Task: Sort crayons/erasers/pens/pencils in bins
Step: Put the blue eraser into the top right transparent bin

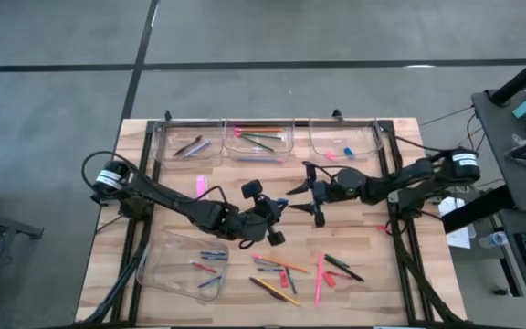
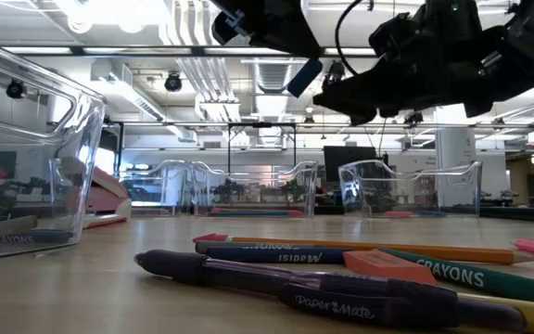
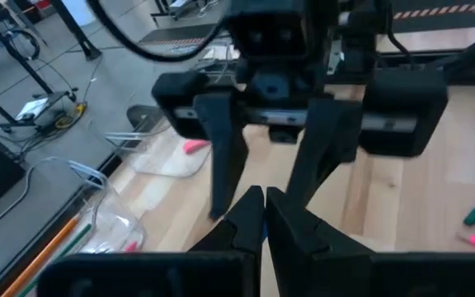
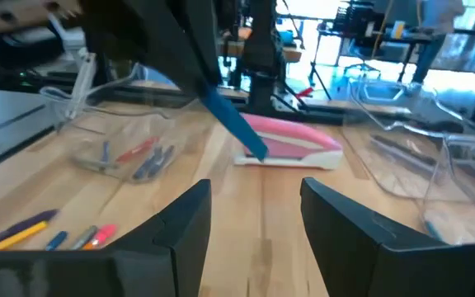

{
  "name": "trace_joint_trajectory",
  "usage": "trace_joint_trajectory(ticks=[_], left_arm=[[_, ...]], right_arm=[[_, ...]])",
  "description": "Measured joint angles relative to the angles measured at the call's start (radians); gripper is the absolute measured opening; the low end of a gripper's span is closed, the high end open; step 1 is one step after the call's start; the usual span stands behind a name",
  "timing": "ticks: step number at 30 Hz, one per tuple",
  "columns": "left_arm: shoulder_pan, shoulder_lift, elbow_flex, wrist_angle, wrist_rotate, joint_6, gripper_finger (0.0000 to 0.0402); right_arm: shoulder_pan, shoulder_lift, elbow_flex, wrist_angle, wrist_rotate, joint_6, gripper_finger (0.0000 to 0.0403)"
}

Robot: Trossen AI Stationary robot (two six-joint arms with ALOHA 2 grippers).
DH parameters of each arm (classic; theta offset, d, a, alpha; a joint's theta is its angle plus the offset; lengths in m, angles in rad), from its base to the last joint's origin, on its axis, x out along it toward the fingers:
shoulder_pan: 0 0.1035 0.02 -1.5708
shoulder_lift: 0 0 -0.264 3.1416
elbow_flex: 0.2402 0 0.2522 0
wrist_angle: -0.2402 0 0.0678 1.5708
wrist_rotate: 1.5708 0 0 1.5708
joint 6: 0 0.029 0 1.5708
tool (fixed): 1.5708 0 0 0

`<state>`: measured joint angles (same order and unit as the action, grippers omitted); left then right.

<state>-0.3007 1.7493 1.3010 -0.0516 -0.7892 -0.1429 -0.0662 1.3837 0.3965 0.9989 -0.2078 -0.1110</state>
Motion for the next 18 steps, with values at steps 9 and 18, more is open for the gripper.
trace_joint_trajectory(ticks=[9, 18], left_arm=[[0.0, 0.0, -0.001, 0.036, 0.024, -0.003, 0.0], [0.0, 0.0, -0.019, 0.043, 0.027, -0.009, 0.0]], right_arm=[[0.013, 0.11, 0.078, 0.032, -0.001, 0.032, 0.0203], [0.032, 0.127, 0.117, 0.032, -0.001, 0.032, 0.0184]])
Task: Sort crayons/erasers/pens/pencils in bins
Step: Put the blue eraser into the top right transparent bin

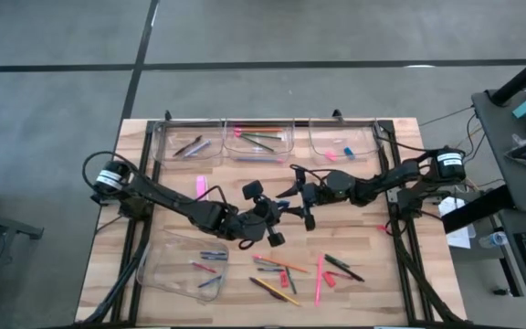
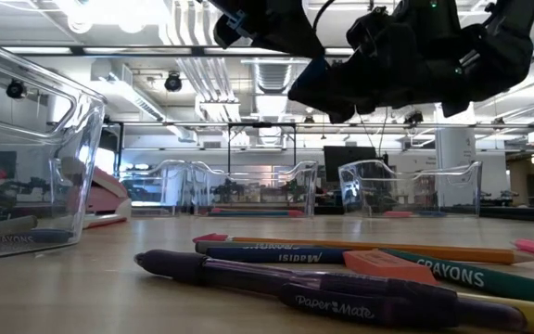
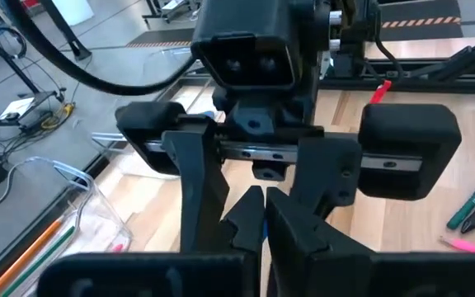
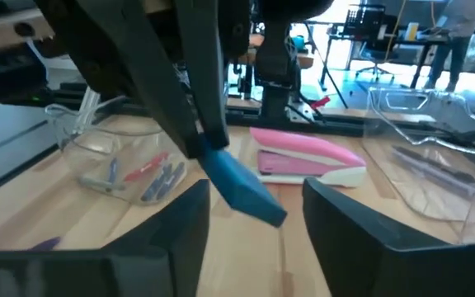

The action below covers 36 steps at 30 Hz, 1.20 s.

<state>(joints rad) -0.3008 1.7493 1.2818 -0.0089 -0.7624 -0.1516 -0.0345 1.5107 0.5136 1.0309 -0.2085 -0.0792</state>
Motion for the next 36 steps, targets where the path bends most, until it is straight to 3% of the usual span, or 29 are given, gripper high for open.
trace_joint_trajectory(ticks=[10, 17, 21, 30, 36], left_arm=[[0.0, 0.0, -0.028, 0.021, -0.003, -0.025, 0.0], [0.002, 0.0, -0.03, 0.028, -0.003, -0.018, 0.0001], [0.005, -0.028, -0.031, 0.0, 0.008, 0.032, 0.0028], [0.006, -0.195, -0.048, -0.114, -0.006, 0.068, 0.0144], [0.018, -0.354, -0.197, -0.036, 0.02, 0.158, 0.0152]], right_arm=[[0.0, -0.01, -0.012, -0.007, -0.015, -0.002, 0.0028], [0.0, -0.01, -0.012, -0.008, -0.028, 0.005, 0.0016], [-0.005, -0.023, -0.012, -0.056, -0.009, 0.026, 0.0015], [-0.007, -0.226, -0.012, -0.347, 0.235, 0.013, 0.0013], [-0.035, -0.431, -0.002, -0.587, 0.618, -0.097, 0.0013]])
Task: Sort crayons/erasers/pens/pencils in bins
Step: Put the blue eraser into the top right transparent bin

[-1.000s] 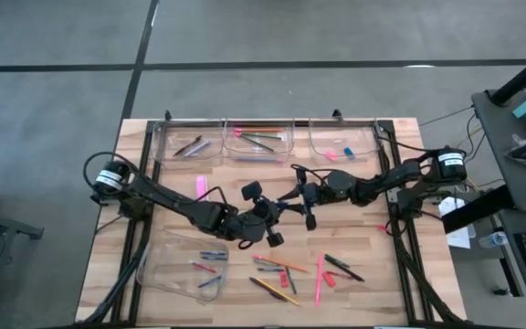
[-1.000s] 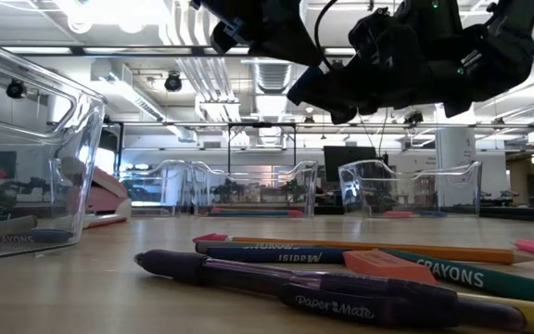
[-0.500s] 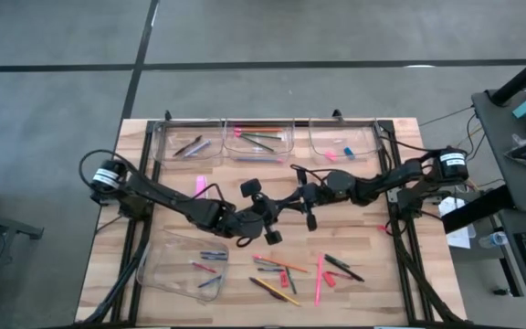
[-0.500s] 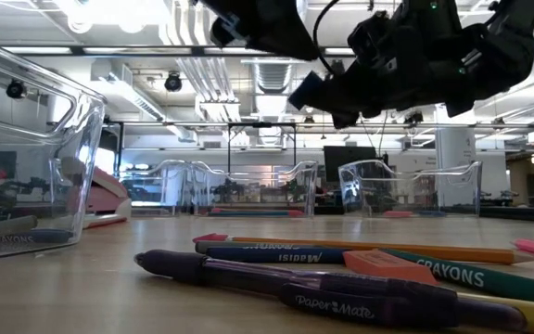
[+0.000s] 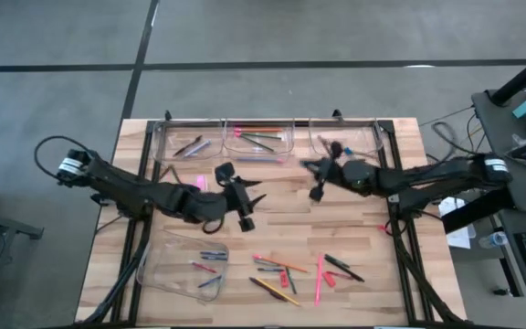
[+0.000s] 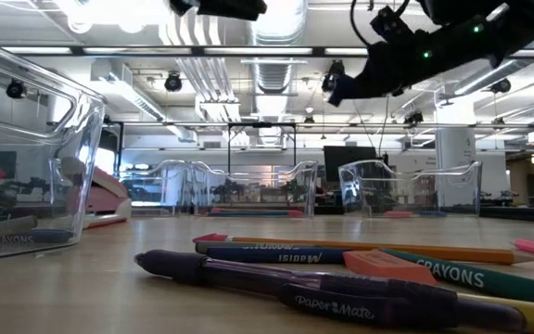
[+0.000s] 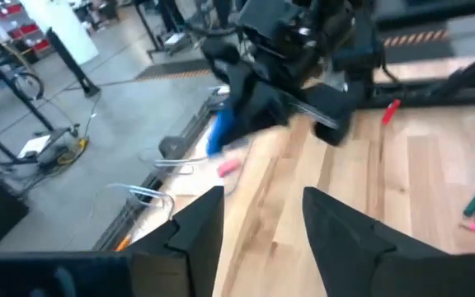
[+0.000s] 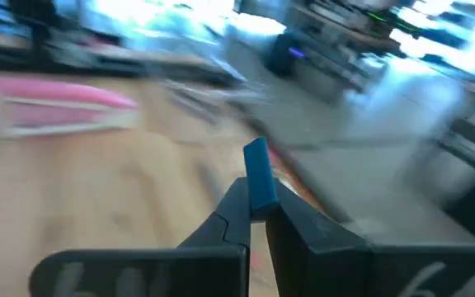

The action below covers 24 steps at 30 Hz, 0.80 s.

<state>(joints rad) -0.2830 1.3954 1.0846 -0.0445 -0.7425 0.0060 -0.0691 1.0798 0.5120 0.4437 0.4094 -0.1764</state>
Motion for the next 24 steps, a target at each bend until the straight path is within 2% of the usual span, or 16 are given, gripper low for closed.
trace_joint_trajectory(ticks=[6, 10, 13, 18, 24], left_arm=[[0.051, -0.155, -0.285, 0.344, 0.136, 0.0, 0.0136], [0.059, -0.212, -0.44, 0.574, 0.141, 0.0, 0.0128], [0.059, -0.232, -0.516, 0.665, 0.143, 0.0, 0.0127], [0.059, -0.242, -0.547, 0.692, 0.146, 0.001, 0.0127], [0.061, -0.24, -0.547, 0.692, 0.142, 0.032, 0.0127]], right_arm=[[-0.195, -0.109, 0.077, -0.352, 0.037, 0.083, 0.0013], [-0.344, -0.121, 0.127, -0.559, 0.038, 0.141, 0.0013], [-0.427, -0.12, 0.152, -0.673, 0.036, 0.186, 0.0026], [-0.509, -0.102, 0.153, -0.739, -0.014, 0.199, 0.0091], [-0.545, -0.077, 0.151, -0.74, -0.043, 0.208, 0.0185]])
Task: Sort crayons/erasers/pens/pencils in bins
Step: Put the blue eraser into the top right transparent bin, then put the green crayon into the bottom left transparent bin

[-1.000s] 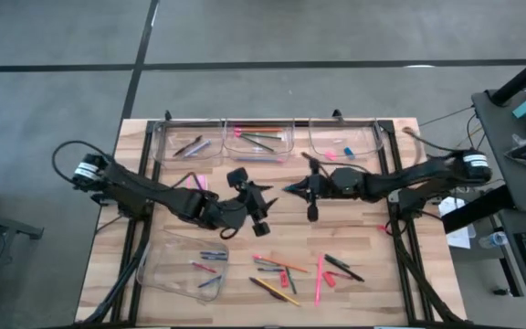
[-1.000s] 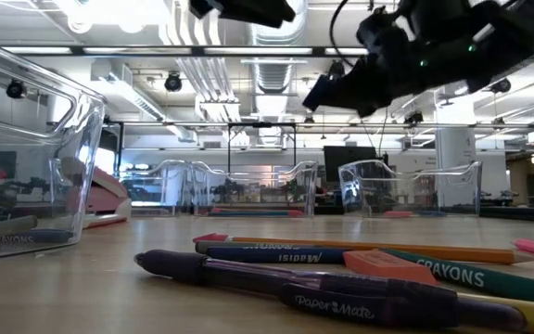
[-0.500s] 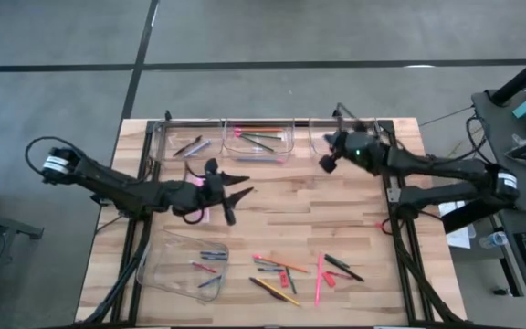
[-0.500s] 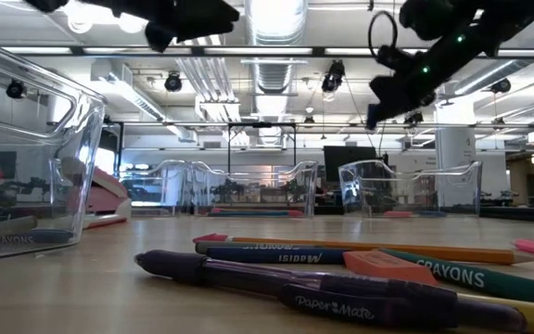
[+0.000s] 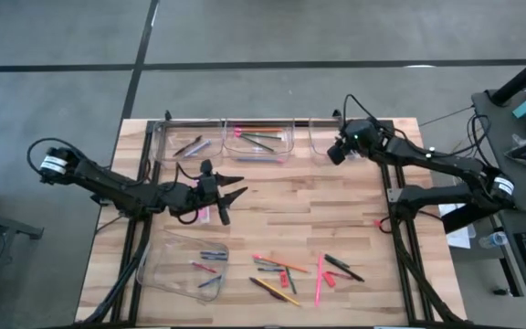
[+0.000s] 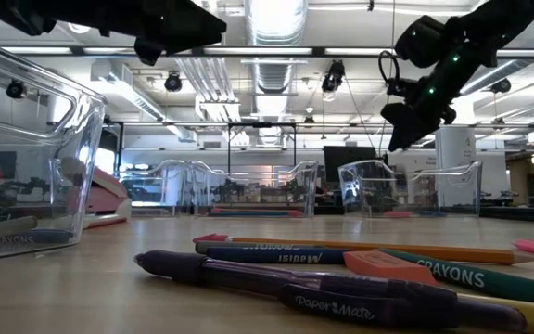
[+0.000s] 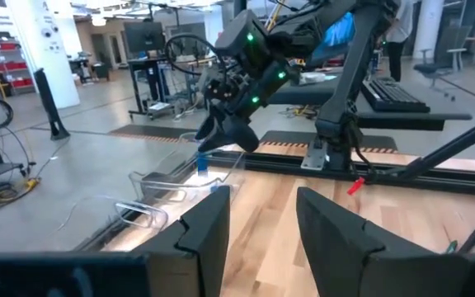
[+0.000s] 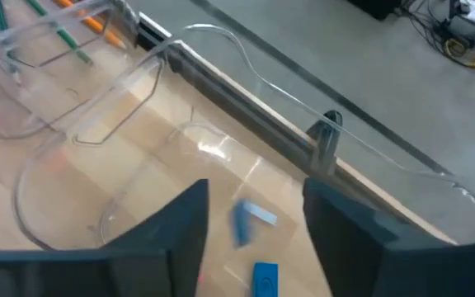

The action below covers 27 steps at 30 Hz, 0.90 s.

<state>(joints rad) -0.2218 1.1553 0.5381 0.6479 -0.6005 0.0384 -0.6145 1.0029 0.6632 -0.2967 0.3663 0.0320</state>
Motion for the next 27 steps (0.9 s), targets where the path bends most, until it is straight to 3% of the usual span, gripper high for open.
trace_joint_trajectory(ticks=[4, 9, 15, 17, 22, 27], left_arm=[[0.0, 0.0, 0.0, 0.0, -0.001, 0.002, 0.0127], [0.0, 0.0, 0.0, 0.0, -0.001, -0.003, 0.0127], [-0.009, -0.01, 0.0, 0.0, 0.005, -0.006, 0.0127], [-0.009, -0.01, 0.0, -0.001, 0.015, -0.006, 0.0127], [-0.011, -0.012, 0.002, -0.001, 0.03, -0.006, 0.0127], [-0.014, -0.013, 0.002, -0.002, 0.047, -0.063, 0.0127]], right_arm=[[-0.002, -0.006, 0.0, -0.012, -0.013, 0.021, 0.0223], [-0.001, -0.046, 0.001, -0.041, -0.103, 0.018, 0.0242], [0.054, -0.13, 0.051, -0.135, -0.401, 0.088, 0.0234], [0.115, -0.162, 0.053, -0.134, -0.47, 0.118, 0.0229], [0.337, -0.212, 0.053, -0.192, -0.471, 0.19, 0.0224], [0.581, -0.188, 0.053, -0.215, -0.376, 0.303, 0.0224]])
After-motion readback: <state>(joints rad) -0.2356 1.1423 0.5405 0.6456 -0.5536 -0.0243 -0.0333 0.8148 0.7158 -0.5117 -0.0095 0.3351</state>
